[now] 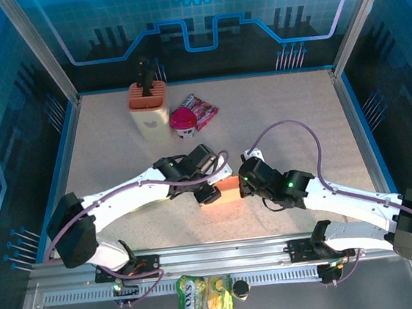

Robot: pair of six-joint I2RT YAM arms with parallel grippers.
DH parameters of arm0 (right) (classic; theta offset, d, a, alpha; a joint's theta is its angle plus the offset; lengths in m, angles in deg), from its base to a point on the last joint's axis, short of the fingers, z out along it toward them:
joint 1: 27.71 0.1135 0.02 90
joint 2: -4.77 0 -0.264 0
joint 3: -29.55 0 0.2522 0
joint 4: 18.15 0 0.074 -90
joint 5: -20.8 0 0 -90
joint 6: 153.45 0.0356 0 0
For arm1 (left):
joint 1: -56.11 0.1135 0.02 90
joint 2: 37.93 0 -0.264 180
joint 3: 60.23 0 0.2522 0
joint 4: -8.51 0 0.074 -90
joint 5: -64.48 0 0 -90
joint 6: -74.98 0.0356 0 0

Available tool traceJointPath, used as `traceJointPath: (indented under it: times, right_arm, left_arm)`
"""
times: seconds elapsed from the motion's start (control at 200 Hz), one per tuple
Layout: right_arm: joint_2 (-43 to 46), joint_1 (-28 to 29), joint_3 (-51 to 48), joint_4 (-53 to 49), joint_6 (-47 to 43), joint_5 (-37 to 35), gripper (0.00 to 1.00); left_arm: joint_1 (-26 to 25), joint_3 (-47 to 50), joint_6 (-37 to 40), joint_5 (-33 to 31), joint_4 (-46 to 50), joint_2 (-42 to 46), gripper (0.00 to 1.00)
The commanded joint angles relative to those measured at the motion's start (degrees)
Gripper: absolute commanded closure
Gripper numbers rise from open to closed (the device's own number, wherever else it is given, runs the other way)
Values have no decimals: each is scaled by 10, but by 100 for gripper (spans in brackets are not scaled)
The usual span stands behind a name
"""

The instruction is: Fold the paper box

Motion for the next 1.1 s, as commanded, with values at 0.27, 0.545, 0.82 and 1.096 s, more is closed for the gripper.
traceJointPath:
  times: [0.27,0.545,0.82,1.096]
  right_arm:
    - [-1,22,1,-17,17,-38,100]
    - [-13,28,15,-27,24,-39,100]
    - [-14,30,21,-36,28,-43,100]
    - [-8,31,22,-40,27,-43,100]
  left_arm:
    - [2,86,-191,-85,-19,187,48]
    - [1,128,-290,-72,28,228,58]
    - [1,123,-286,-58,11,208,62]
    - [1,118,-276,-69,-1,188,65]
